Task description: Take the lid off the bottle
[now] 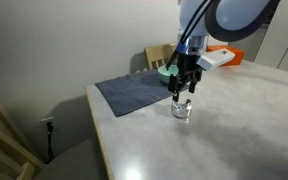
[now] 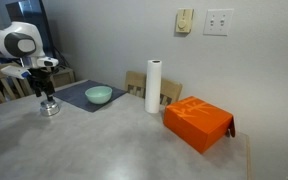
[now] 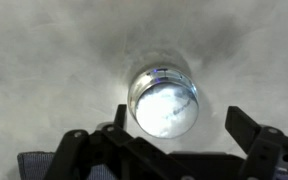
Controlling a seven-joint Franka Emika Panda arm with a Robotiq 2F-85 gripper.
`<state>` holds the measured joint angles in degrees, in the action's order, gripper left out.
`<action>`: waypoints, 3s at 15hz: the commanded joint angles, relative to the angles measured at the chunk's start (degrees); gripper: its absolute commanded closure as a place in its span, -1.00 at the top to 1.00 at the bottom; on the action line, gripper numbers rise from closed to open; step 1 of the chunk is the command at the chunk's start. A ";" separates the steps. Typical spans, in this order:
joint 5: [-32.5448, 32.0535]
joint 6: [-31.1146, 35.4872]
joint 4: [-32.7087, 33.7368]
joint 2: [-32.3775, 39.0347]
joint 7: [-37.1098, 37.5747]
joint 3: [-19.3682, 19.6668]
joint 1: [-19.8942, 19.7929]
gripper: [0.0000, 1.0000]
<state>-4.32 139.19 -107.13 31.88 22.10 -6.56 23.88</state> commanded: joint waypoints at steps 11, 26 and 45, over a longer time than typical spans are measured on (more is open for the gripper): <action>2.12 -4.41 1.99 2.58 -0.81 -0.66 -1.78 1.00; 2.34 -6.99 3.23 3.79 -2.22 -1.77 -1.63 1.00; 1.61 -8.29 5.59 4.29 -7.89 -1.75 -2.85 1.00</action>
<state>-3.30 132.65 -103.12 35.20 16.07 -7.77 22.04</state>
